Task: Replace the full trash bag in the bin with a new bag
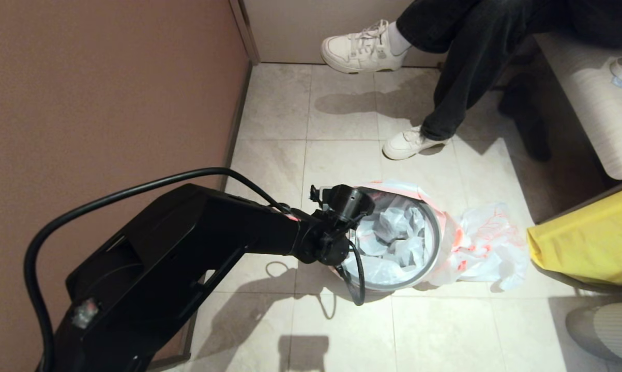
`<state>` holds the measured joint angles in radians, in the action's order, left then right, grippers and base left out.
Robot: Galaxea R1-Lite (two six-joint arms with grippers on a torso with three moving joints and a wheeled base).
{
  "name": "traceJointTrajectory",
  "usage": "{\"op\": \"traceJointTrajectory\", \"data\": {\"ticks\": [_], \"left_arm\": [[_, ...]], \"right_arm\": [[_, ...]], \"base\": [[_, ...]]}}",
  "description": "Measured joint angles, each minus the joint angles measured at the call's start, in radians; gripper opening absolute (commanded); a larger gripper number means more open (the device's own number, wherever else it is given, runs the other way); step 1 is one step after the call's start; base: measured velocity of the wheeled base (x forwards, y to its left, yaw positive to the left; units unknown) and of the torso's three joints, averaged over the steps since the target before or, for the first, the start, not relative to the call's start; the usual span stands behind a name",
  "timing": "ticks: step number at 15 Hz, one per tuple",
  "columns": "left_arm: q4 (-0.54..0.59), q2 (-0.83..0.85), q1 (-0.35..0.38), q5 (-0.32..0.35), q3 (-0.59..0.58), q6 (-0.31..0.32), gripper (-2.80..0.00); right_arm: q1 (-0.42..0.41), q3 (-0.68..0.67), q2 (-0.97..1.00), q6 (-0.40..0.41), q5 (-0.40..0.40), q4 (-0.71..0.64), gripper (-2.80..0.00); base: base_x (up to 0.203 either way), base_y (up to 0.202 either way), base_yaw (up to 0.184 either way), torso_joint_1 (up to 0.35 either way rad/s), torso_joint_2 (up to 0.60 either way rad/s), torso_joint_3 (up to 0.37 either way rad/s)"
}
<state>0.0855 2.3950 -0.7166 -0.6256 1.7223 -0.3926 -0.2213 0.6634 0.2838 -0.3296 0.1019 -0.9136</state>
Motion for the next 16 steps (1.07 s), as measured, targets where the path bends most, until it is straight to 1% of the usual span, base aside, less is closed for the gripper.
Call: {"op": "traceJointTrajectory", "data": {"ticks": [7, 8, 11, 13, 16], "left_arm": [[0.009, 0.035, 0.001, -0.03, 0.025, 0.003, -2.8], [0.009, 0.034, 0.001, -0.032, 0.025, 0.002, 0.0], [0.012, 0.028, 0.003, -0.033, 0.021, 0.001, 0.0], [0.023, 0.001, -0.009, -0.033, 0.01, 0.001, 0.0], [0.054, -0.057, -0.018, -0.033, -0.007, -0.005, 0.0]], "right_arm": [[0.0, -0.007, 0.0, 0.0, 0.001, 0.0, -2.8], [0.0, -0.006, 0.0, 0.0, 0.001, 0.0, -2.8], [0.0, -0.005, 0.0, -0.001, 0.001, 0.001, -2.8], [0.0, -0.003, 0.0, -0.001, 0.001, 0.0, -2.8], [-0.002, 0.035, 0.004, -0.002, 0.035, 0.0, -2.8]], "base": [[0.0, 0.0, 0.0, 0.0, 0.0, 0.0], [0.0, 0.0, 0.0, 0.0, 0.0, 0.0], [0.0, 0.0, 0.0, 0.0, 0.0, 0.0], [0.0, 0.0, 0.0, 0.0, 0.0, 0.0], [0.0, 0.0, 0.0, 0.0, 0.0, 0.0]]}}
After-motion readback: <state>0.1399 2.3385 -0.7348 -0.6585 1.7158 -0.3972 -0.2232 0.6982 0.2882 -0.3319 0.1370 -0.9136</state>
